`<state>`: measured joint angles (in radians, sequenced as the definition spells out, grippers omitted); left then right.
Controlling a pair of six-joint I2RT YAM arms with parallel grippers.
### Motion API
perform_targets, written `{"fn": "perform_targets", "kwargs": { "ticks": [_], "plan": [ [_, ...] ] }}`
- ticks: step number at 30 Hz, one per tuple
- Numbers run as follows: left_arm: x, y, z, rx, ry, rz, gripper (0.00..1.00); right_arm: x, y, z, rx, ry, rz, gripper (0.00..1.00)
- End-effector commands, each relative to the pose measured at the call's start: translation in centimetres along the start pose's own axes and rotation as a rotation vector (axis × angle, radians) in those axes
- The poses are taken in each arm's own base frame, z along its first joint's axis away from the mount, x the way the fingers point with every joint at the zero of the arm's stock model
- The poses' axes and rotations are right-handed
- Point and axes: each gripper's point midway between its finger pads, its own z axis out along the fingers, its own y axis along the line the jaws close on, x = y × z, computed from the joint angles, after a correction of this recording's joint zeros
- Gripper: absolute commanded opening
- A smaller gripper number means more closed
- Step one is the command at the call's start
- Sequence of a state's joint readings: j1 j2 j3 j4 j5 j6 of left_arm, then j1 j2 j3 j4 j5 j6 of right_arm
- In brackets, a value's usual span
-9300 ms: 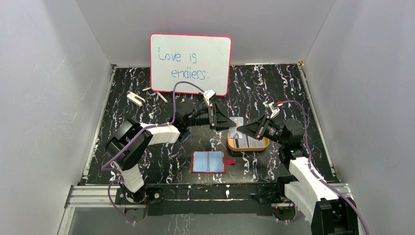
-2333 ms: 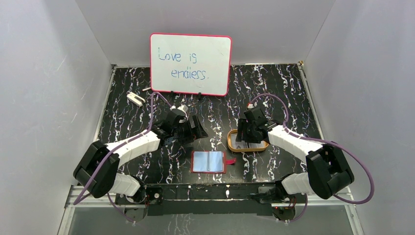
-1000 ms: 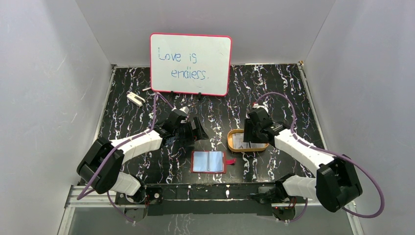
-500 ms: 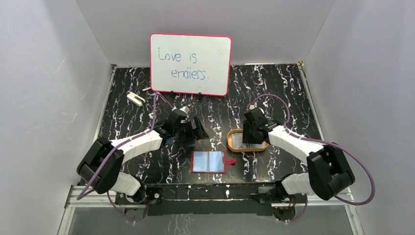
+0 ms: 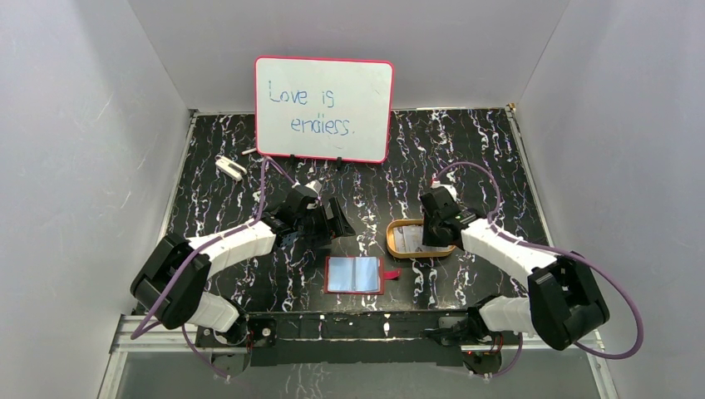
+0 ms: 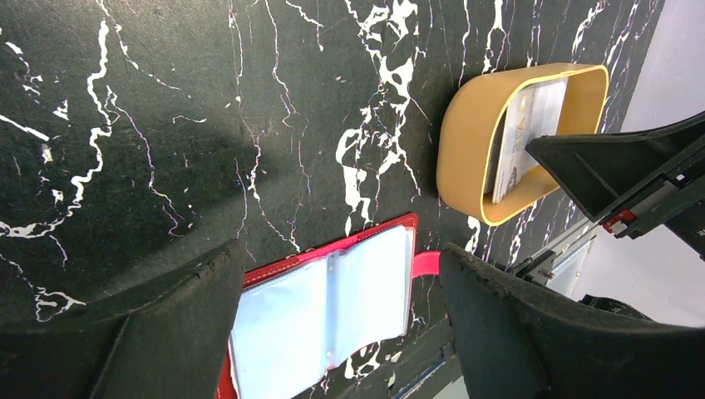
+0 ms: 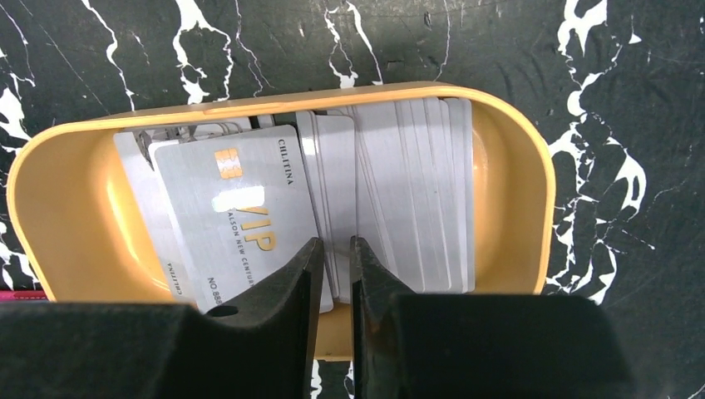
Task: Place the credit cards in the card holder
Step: Pick up the credit card from the storage box.
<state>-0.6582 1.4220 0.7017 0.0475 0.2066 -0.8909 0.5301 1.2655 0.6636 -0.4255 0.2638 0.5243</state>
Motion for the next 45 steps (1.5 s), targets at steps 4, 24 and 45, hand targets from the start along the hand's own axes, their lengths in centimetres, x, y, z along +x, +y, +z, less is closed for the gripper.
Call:
{"fn": "perform_targets", "kwargs": {
  "ticks": [4,24,45],
  "plan": [
    [0.0,-0.7,-0.3,0.020,0.012,0.007,0.83,-1.6,0.1,-1.9,-0.022,-0.069,0.049,0.41],
    [0.0,-1.1,-0.1,0.039,0.016,0.005,0.83,-4.1,3.3,-2.7,-0.463,-0.097,0.251,0.57],
    [-1.0,-4.5,-0.3,0.164,0.017,0.032,0.77,-1.0,2.2,0.1,-0.406,0.024,0.219,0.43]
  ]
}}
